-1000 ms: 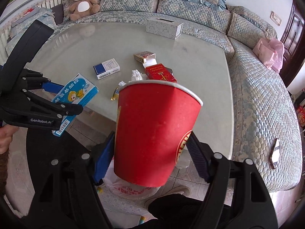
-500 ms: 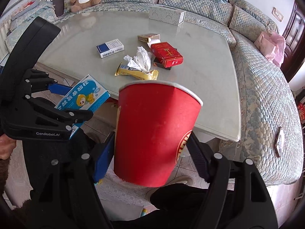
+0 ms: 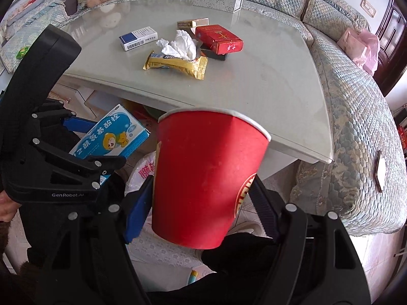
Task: Collect trash
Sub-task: 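Lift the red cup and medicine box and carry both toward the trash bin, then open both tools over the bin, dropping the cup and medicine box inside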
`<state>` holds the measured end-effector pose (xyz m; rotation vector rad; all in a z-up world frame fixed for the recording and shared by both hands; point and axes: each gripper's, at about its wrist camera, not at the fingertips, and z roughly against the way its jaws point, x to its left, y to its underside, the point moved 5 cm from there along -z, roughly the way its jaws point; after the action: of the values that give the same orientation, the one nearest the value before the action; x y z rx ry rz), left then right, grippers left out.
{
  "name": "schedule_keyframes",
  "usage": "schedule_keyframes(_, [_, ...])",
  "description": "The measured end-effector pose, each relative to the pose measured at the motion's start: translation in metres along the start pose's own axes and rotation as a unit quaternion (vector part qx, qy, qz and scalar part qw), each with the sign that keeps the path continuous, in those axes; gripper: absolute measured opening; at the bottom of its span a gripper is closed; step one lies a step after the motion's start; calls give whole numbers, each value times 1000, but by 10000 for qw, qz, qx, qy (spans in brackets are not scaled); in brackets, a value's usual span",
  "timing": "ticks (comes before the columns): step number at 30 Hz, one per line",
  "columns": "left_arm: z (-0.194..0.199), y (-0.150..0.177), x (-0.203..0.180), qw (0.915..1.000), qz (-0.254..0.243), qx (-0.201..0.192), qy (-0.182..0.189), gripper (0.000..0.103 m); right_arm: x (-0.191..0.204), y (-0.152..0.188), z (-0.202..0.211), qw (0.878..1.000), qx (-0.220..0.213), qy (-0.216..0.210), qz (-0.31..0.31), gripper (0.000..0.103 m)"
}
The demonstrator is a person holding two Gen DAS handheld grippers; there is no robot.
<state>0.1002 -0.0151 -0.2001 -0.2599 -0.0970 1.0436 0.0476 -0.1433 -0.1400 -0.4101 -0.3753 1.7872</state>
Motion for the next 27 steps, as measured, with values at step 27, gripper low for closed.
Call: schedule_keyframes(27, [-118,28,2,9941,533,893,313,60,-4,35,-111,9956,876,-47,-321,72])
